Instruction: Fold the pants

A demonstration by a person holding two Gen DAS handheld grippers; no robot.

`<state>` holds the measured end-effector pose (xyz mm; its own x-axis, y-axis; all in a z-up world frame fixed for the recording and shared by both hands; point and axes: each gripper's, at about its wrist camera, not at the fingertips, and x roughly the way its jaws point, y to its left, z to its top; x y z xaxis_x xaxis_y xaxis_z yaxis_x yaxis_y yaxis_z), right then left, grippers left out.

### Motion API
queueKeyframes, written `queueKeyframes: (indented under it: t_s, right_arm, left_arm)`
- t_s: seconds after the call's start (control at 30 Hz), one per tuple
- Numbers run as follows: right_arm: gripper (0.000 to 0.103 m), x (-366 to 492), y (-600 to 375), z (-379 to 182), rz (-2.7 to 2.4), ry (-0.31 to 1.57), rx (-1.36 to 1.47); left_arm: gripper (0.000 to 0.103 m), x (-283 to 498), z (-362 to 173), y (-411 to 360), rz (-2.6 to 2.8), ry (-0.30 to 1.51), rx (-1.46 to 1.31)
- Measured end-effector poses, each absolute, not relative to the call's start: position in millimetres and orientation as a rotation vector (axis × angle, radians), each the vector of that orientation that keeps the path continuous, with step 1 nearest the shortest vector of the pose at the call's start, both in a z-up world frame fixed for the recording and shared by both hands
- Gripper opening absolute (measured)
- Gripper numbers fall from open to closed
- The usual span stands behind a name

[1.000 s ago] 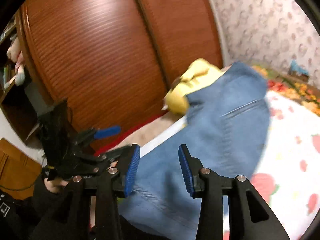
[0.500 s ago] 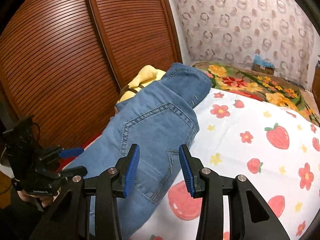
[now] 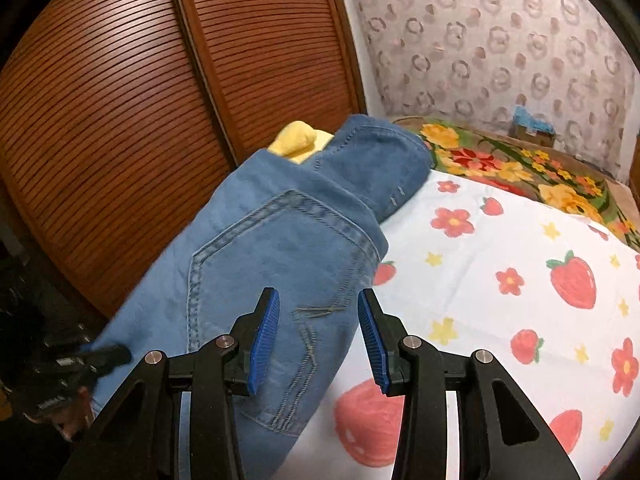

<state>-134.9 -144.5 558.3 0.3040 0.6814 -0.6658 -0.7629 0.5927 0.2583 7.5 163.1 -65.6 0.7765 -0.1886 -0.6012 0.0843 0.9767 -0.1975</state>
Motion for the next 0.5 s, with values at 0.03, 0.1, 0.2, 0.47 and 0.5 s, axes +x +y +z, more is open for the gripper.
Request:
queueKeyframes:
  t_s: [0.03,0.1,0.2,0.47,0.5]
  right_arm:
    - [0.045,-135.6,-142.2,557.5,0.965,0.819,-0.118]
    - [0.049,-135.0,-135.2,551.6,0.97,0.823,-0.132]
    - [0.052,-132.0,-124.9,543.2,0.991,0.839,-0.141]
    - [0.07,-107.4,-104.0,528.3,0.962,0.882,-0.163]
    - [0.072,-100.5,-101.0,523.2,0.952,0.902,-0.161]
  left_arm:
    - [0.006,8.2,-72.2,165.7,-0.14,0.683,-0.173]
    - [0.006,10.9,-82.5,170.3,-0.124,0.709,-0.188]
    - [0.006,13.3,-87.8,172.4,-0.12,0.718,-0.195]
    - [0.006,11.9,-94.1,172.8,-0.119,0.728,-0.188]
    - [0.006,12.1,-94.2,173.6,-0.119,0.728,-0.189]
